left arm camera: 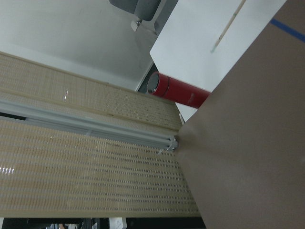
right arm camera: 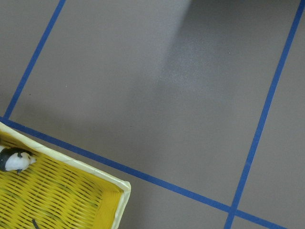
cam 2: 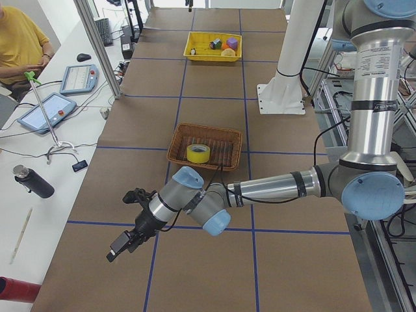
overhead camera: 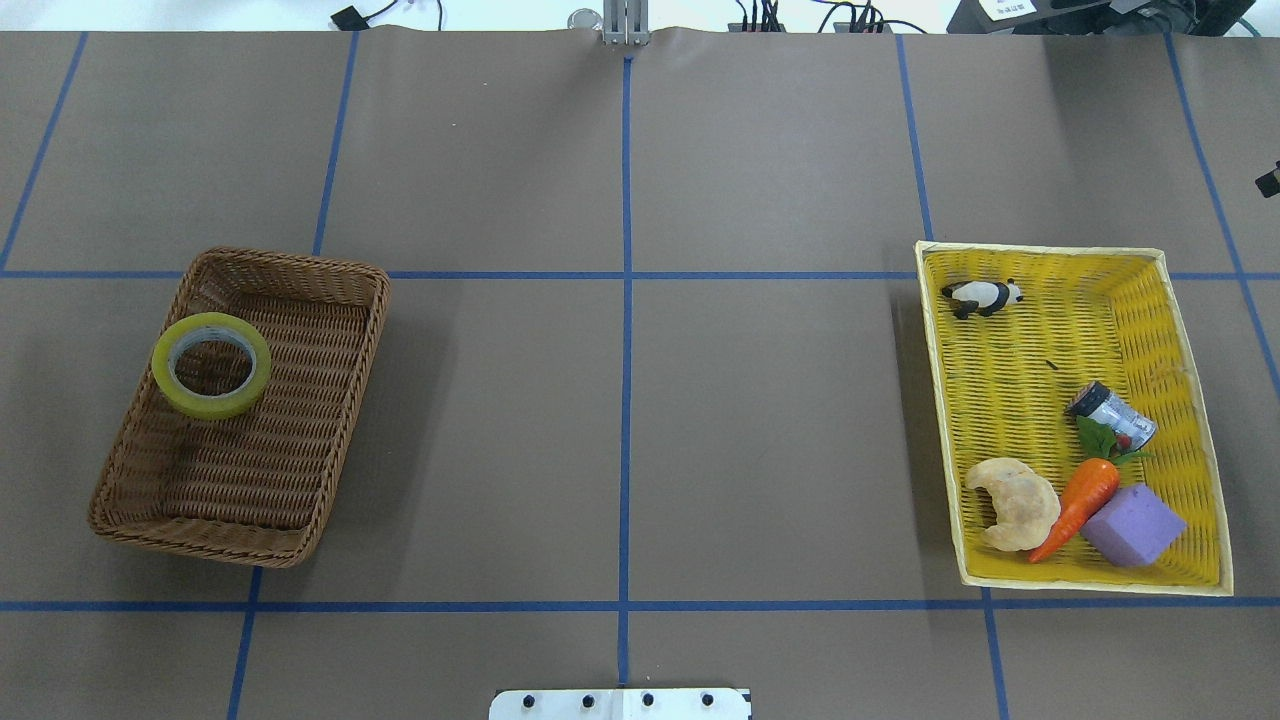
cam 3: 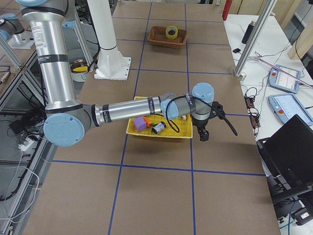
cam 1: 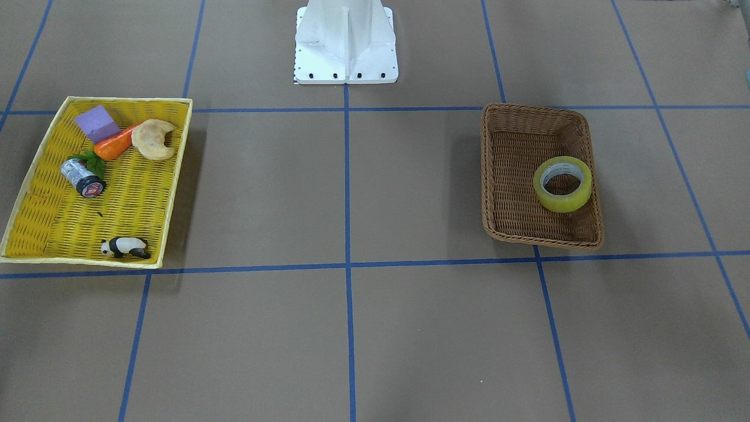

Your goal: Move tape to another basket

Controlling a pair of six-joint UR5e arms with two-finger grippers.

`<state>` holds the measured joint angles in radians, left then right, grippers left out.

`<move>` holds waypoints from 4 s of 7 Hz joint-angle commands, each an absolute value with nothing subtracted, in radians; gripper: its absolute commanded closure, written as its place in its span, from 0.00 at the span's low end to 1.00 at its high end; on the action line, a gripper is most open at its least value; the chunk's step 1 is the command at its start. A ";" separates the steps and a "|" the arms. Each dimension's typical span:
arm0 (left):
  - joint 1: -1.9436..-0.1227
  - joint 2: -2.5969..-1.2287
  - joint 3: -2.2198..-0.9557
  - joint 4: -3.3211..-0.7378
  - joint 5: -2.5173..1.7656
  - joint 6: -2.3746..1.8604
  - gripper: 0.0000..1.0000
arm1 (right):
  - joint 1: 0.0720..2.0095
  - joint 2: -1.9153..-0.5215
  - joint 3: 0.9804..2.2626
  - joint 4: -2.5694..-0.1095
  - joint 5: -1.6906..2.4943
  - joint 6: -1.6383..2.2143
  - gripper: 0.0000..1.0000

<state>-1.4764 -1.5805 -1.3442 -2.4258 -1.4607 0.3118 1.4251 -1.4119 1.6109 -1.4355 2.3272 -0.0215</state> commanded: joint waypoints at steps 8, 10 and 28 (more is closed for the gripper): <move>-1.560 -1.621 -1.526 -1.628 -2.329 0.029 0.01 | 1.450 -1.430 1.592 -1.471 2.347 -0.018 0.00; -1.566 -1.629 -1.551 -1.638 -2.333 0.018 0.01 | 1.495 -1.524 1.591 -1.471 2.342 -0.023 0.00; -1.578 -1.612 -1.574 -1.640 -2.260 0.026 0.01 | 1.586 -1.591 1.594 -1.456 2.326 -0.009 0.00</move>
<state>-1.5785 -1.6188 -1.5739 -1.6398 -2.2593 0.0261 1.5861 -1.5901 1.5936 -1.4558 2.3250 -0.0096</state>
